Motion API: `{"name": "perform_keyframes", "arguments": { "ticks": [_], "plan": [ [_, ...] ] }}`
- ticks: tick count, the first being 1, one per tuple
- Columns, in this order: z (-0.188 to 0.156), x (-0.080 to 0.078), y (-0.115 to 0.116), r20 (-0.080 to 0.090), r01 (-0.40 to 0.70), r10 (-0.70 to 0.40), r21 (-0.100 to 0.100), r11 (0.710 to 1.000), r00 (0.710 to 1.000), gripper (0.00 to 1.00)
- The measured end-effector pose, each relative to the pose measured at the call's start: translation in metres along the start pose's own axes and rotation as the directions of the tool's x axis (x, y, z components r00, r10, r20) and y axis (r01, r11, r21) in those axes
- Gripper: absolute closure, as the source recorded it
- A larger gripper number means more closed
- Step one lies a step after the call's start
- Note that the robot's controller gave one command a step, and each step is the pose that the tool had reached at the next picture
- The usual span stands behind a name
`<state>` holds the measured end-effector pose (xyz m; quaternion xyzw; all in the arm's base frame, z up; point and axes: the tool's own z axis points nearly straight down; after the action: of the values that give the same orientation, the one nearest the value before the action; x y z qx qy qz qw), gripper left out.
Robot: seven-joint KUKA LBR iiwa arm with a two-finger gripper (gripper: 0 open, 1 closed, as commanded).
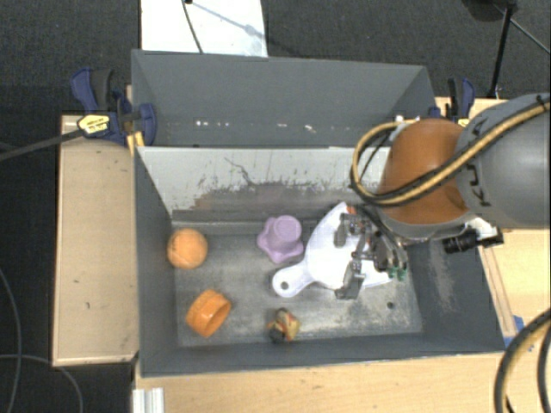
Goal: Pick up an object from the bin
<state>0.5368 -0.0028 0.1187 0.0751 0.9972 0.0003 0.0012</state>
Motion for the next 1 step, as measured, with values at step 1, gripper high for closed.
{"name": "perform_keyframes", "arguments": {
  "ticks": [1],
  "plan": [
    [0.0,0.0,0.0,0.0,-0.001,0.001,0.0,1.0,1.0,0.0]
  ]
}}
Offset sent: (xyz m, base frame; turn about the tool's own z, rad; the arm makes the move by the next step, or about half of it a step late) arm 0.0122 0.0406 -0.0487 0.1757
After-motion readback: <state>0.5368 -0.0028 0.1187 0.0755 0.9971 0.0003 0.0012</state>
